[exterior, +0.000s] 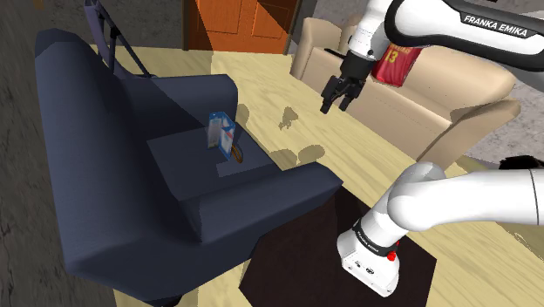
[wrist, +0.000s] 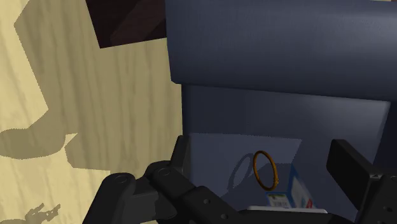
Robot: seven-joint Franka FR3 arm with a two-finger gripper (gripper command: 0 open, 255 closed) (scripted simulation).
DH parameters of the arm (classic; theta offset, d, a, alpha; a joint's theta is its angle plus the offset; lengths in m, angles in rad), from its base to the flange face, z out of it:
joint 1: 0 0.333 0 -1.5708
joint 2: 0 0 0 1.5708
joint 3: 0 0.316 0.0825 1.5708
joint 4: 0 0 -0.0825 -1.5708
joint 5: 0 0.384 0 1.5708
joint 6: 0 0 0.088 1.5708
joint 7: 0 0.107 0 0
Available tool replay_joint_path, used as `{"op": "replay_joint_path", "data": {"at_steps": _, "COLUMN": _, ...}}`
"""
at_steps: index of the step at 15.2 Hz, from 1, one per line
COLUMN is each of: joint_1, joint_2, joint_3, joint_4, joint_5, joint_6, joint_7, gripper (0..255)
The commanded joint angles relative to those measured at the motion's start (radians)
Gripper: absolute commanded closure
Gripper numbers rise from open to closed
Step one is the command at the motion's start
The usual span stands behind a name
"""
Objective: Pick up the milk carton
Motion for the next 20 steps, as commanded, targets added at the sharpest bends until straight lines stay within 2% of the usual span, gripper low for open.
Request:
{"op": "replay_joint_path", "data": {"at_steps": 1, "joint_1": 0.000, "joint_2": 0.000, "joint_3": 0.000, "joint_4": 0.000, "joint_5": 0.000, "joint_6": 0.000, "joint_7": 0.000, "gripper": 0}}
{"op": "replay_joint_path", "data": {"at_steps": 11, "joint_1": 0.022, "joint_2": 0.399, "joint_3": 0.053, "joint_4": 0.140, "joint_5": 0.009, "joint_6": 0.229, "joint_7": 0.034, "gripper": 0}}
{"op": "replay_joint_path", "data": {"at_steps": 20, "joint_1": 0.036, "joint_2": 0.768, "joint_3": 0.090, "joint_4": 0.375, "joint_5": -0.019, "joint_6": 0.334, "joint_7": 0.074, "gripper": 0}}
